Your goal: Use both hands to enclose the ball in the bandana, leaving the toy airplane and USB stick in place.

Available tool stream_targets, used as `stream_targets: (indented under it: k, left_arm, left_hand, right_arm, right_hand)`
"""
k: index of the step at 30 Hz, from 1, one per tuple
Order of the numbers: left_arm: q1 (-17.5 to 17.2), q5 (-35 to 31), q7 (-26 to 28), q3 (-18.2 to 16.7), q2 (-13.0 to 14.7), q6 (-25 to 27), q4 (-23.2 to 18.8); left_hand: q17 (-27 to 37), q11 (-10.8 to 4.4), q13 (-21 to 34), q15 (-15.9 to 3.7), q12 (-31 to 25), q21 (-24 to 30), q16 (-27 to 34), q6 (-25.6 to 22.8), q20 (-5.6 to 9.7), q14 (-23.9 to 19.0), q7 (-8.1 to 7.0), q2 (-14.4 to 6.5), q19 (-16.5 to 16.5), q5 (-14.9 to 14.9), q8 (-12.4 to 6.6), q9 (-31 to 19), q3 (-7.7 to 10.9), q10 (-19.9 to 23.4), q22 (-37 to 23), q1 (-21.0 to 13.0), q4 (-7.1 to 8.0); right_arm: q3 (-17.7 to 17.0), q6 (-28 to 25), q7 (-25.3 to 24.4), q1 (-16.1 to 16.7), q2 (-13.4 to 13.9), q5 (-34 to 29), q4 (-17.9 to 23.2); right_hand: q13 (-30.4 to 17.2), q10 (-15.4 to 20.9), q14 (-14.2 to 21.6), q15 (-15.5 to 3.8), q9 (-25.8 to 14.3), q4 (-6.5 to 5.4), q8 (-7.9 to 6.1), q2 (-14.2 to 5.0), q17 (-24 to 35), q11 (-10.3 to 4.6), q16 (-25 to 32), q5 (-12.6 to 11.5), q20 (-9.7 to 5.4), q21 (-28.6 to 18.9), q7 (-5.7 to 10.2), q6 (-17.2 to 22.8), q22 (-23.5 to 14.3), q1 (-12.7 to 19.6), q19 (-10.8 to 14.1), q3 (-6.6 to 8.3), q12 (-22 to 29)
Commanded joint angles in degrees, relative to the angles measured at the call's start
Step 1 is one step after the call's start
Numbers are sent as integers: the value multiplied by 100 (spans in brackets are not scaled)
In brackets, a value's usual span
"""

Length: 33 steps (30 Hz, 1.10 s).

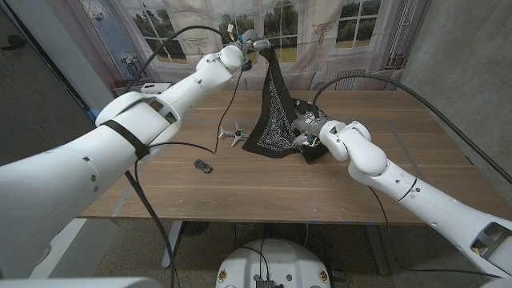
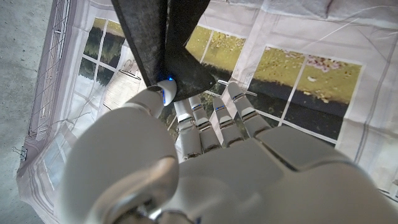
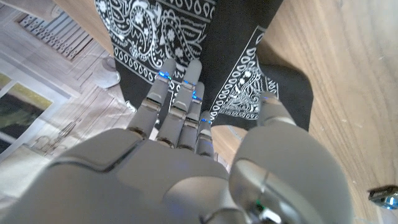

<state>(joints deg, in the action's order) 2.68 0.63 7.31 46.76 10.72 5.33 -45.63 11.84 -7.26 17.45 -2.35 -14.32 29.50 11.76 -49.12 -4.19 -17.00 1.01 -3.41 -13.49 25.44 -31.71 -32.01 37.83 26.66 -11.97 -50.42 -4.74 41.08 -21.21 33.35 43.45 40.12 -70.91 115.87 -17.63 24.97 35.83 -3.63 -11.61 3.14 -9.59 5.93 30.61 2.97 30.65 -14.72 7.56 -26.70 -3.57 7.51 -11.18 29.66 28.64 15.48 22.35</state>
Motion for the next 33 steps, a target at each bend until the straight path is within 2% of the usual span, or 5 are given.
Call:
stream_targets:
  k: [1,9,13,22,33]
  left_arm:
    - [-99,20,-5,-29,92,141,-236]
    - [-154,39,-21,-53,132,132,-310]
    - [-161,52,-59,-60,142,86,-310]
    - [-169,246,-263,-182,150,-208,-177]
    - [-213,436,-348,-314,183,-485,-28]
  left_hand:
    - [20,12,11,-169,-1,29,-28,-29,-14,35,14,-28,27,29,-1782,-16,41,-14,5,23,-12]
    - [21,10,15,-161,5,39,-29,-22,-16,38,17,-27,43,32,-1802,-11,53,-19,7,38,-22]
    - [22,23,18,-165,0,48,-29,-35,-15,40,11,-34,46,36,-1819,-5,65,-1,8,44,-28]
    - [21,4,21,-169,5,59,-29,-20,-19,37,23,-31,51,40,-1836,-8,77,-4,10,53,-40]
    - [21,3,25,-200,3,72,-24,-7,-27,24,46,-34,64,45,-1856,-2,92,12,11,69,-49]
  right_arm:
    - [325,-1249,-1234,670,-479,-1802,-49]
    - [224,-2073,-1565,975,-1203,-2057,-409]
    - [258,-2220,-836,931,-1459,-2234,-501]
    - [390,-1988,1076,467,-1738,-3034,-985]
    - [593,-1498,2327,74,-1875,-3718,-1480]
  right_hand:
    - [-141,-728,-405,-85,-25,-80,-45,112,19,146,-283,-134,132,193,-304,-455,-24,-207,-443,-223,-89]
    - [-312,-1868,-1187,127,-51,55,-67,-70,83,394,-728,-360,167,410,-578,-1229,-47,184,-885,-250,-220]
    - [-308,-1749,-1200,302,-46,-1,-176,-86,72,620,-770,-385,285,458,-734,-1019,-53,110,-994,-327,-160]
    - [-320,-1055,-652,232,-32,-335,-399,-203,190,573,-474,-364,210,383,-568,-29,-57,-441,-739,-632,141]
    - [-365,-1783,-1522,655,-13,-476,-232,-229,329,718,-637,-384,371,604,-562,84,-63,-678,-1161,-879,-162]
